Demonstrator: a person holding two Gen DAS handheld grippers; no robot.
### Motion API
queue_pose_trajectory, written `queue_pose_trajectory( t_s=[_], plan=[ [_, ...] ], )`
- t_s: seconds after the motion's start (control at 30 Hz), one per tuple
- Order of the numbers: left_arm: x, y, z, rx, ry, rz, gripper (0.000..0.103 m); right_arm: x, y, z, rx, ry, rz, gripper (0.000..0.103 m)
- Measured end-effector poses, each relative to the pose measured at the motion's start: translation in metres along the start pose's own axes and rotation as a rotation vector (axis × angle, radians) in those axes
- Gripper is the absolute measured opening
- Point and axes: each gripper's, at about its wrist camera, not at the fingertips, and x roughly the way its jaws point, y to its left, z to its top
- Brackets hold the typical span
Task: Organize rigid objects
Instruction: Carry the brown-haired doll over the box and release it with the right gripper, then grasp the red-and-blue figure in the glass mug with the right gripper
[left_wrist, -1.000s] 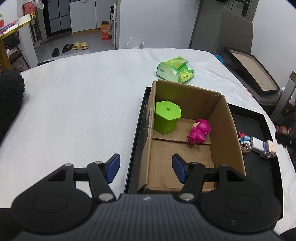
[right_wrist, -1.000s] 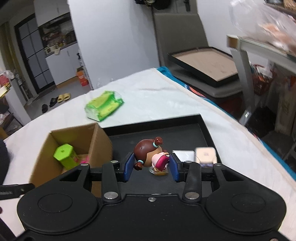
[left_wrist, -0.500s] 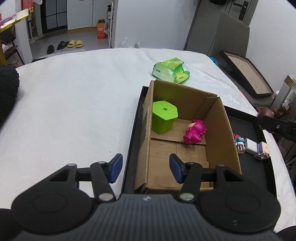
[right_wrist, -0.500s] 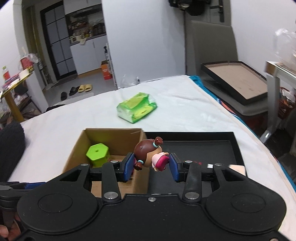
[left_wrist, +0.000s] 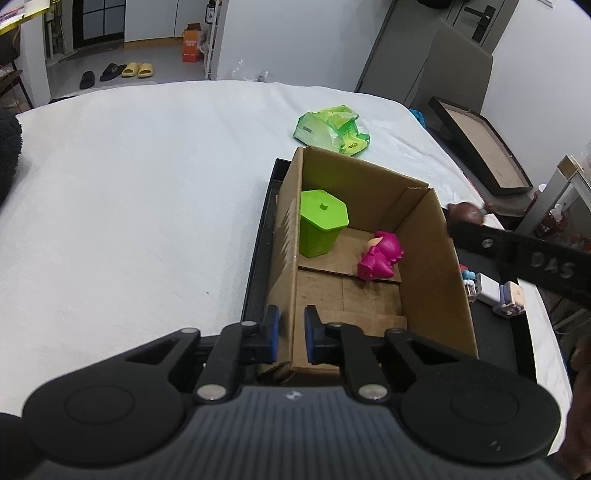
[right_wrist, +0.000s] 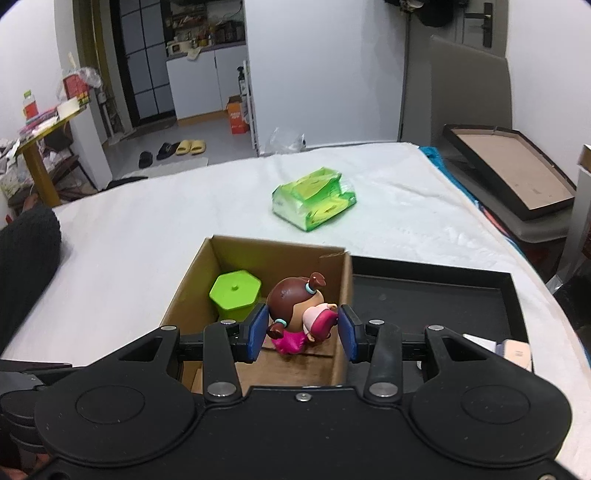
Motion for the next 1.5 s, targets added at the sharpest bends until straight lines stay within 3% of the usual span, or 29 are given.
queue_pose_trajectory(
  t_s=[0.47, 0.63, 0.97, 1.2, 1.3, 1.37, 1.5],
  plan=[
    [0.002, 0.008, -0.001, -0.021, 0.005, -0.031, 0.012, 0.018, 0.031, 0.003, -0.051, 0.045, 0.039, 0.042],
    [0.002, 0.007, -0.001, -0.018, 0.005, -0.035, 0.012, 0.017, 0.029, 0.008, -0.043, 0.03, 0.05, 0.054],
    [-0.001, 0.004, -0.002, -0.009, -0.002, -0.014, 0.012, -0.011, -0.024, -0.002, 0.012, 0.012, -0.045, 0.055],
    [0.0, 0.002, -0.002, -0.015, 0.016, 0.004, 0.017, -0.025, -0.083, -0.021, 0.116, 0.016, -0.134, 0.062],
    [0.0, 0.004, -0.003, -0.03, 0.026, -0.01, 0.026, -0.022, -0.102, -0.035, 0.15, 0.039, -0.157, 0.062],
    [-0.001, 0.004, -0.003, -0.032, 0.033, -0.008, 0.041, -0.019, -0.112, -0.043, 0.17, 0.057, -0.173, 0.062],
    [-0.005, 0.002, -0.003, -0.025, 0.01, 0.003, 0.047, -0.016, -0.126, -0.053, 0.207, 0.075, -0.186, 0.062]
  ],
)
